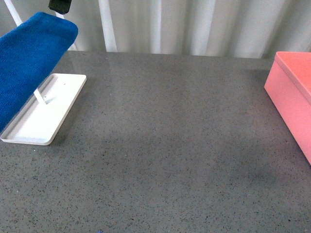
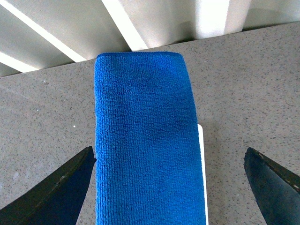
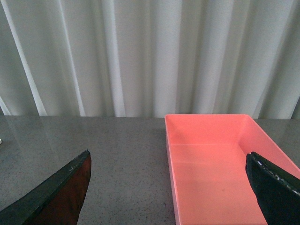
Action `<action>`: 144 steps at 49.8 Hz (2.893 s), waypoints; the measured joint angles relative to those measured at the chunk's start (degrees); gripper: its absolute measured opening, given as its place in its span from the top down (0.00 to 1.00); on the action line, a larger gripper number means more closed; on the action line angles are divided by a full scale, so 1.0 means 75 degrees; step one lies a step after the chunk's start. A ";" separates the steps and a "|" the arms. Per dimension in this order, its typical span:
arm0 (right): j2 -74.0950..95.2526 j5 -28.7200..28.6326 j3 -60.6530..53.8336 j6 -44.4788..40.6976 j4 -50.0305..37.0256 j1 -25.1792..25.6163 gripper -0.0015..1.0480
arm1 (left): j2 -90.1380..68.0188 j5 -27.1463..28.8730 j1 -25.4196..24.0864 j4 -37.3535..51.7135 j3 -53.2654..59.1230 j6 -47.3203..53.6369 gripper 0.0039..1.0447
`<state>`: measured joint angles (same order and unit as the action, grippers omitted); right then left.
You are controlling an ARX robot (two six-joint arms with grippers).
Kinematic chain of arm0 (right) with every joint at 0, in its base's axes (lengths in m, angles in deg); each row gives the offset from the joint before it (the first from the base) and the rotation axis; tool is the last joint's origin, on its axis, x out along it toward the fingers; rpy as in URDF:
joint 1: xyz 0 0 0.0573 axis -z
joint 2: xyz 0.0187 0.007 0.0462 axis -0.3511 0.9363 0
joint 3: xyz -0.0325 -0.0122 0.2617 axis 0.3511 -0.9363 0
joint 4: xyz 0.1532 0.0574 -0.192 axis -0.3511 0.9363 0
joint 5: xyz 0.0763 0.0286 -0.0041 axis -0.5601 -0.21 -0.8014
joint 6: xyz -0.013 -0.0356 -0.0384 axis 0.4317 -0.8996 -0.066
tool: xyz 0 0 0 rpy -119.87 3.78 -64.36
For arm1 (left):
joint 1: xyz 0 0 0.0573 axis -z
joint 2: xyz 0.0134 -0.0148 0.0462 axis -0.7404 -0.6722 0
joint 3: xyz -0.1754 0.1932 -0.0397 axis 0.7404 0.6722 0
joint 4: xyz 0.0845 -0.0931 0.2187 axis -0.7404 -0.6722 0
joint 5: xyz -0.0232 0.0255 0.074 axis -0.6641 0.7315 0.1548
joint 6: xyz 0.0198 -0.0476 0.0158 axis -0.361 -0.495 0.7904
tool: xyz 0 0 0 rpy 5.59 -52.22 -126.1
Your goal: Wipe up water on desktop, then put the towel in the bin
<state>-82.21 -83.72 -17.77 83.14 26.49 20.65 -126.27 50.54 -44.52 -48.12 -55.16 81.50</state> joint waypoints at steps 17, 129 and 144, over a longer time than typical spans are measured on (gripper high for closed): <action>0.0000 0.0000 0.0003 0.0000 0.0000 0.0000 0.07 | -0.0804 0.0198 -0.0385 0.0219 -0.0219 0.0146 0.06; 0.0000 0.0000 0.0000 0.0000 0.0000 0.0000 0.07 | 0.2066 -0.1087 0.0708 -0.0070 -0.0254 -0.1209 0.96; 0.0000 0.0000 0.0000 0.0000 0.0000 0.0000 0.07 | 0.2314 -0.1853 0.2693 0.0778 0.1043 -0.3375 0.96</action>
<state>-82.21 -83.72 -17.77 83.14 26.49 20.65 -108.91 36.64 -24.32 -42.28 -47.34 56.19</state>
